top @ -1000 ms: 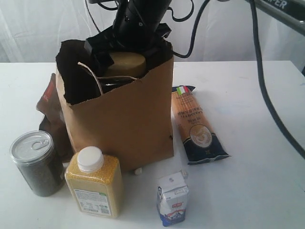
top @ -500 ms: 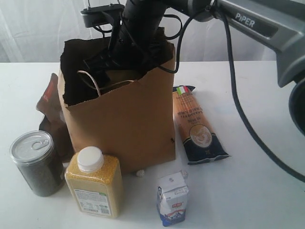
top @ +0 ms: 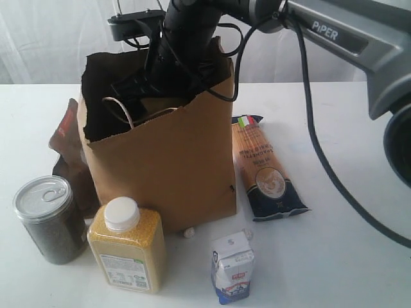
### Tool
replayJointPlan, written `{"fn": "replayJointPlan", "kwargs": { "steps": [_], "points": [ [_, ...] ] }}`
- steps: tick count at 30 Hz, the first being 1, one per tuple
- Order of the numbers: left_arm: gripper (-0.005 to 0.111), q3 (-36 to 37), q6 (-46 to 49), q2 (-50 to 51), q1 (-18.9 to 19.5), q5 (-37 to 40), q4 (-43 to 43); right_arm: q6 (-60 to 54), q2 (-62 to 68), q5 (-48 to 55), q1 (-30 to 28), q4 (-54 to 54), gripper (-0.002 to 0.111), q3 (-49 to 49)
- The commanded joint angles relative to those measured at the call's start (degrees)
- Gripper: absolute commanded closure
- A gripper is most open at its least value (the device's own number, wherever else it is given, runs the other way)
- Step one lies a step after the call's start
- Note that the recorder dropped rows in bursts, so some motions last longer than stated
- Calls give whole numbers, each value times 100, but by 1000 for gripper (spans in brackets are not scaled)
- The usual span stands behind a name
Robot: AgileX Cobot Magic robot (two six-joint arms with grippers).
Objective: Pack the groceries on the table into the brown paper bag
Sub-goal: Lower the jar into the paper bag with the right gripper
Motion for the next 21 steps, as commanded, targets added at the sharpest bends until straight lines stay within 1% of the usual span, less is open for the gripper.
{"fn": "replayJointPlan", "kwargs": {
  "steps": [1, 5, 9, 16, 21],
  "points": [
    [107, 18, -4, -26, 4, -19, -60, 35, -46, -81, 42, 22, 34, 7],
    [107, 18, -4, -26, 4, -19, -60, 39, -46, -81, 93, 59, 22, 7],
    [107, 18, -4, -26, 4, -19, -60, 27, -111, -81, 104, 37, 15, 7],
    [107, 18, -4, -26, 4, -19, -60, -17, -298, -81, 104, 3, 13, 7],
    [107, 18, -4, -26, 4, -19, -60, -18, -339, -81, 143, -11, 3, 7]
  ]
}}
